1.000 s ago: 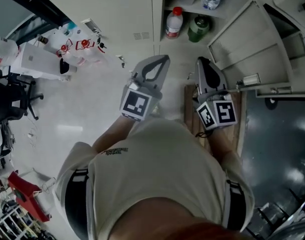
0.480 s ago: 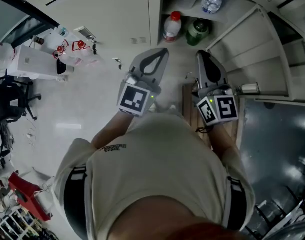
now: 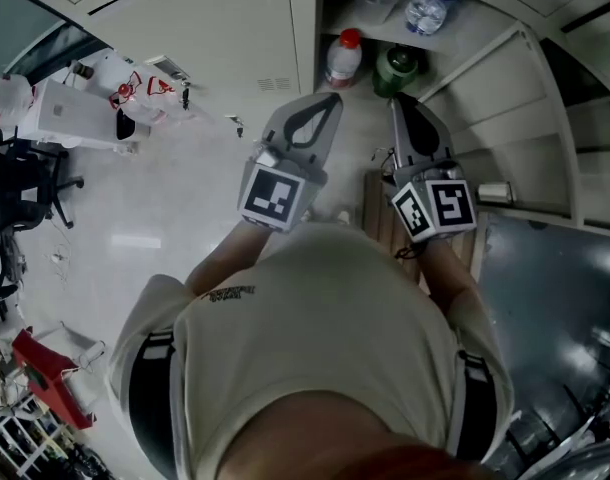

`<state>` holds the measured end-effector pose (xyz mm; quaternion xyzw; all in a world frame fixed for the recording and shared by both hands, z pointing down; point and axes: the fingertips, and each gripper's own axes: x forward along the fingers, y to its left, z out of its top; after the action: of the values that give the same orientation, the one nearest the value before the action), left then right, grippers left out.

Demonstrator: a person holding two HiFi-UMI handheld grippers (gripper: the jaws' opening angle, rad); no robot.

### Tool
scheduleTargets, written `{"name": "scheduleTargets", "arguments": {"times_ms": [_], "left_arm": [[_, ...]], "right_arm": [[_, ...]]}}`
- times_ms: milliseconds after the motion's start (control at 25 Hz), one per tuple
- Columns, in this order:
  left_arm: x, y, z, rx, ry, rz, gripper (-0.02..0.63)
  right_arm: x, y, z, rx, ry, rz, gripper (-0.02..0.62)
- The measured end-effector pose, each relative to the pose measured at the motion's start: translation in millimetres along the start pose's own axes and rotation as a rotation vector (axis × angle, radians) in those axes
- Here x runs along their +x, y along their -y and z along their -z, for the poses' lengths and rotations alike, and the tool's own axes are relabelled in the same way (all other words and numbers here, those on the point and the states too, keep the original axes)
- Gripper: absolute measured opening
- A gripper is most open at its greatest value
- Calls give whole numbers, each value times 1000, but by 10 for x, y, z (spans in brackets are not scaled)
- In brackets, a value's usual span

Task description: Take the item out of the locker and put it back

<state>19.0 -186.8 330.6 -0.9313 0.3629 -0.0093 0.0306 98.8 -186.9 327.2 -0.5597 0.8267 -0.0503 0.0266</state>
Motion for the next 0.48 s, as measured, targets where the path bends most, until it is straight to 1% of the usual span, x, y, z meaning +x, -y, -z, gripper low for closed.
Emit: {"name": "scheduleTargets", "arguments": {"times_ms": [160,200,240,360,440,480], "left_arm": [[78,-55,-12,-13,-1,-18,12],[102,-76,-20,-12,0,-23,12],[127,-97,-32,-8,2,-28,12],[198,-165,-83,5,12,-46,12],[251,-217,-119,6,19,-58,12],[283,-241,-141,7,26,-62,12]], "right_arm": [[106,73,-20,-18,-10,4,11],[135,91,-27,-21,-11,5,43],[165,108,-30,-22,-14,5,57],[262,154,-40,-22,-18,5,58],[354,175,-76,-36,-18,4,116],[408,188,-112,-47,-15,6,129]]}}
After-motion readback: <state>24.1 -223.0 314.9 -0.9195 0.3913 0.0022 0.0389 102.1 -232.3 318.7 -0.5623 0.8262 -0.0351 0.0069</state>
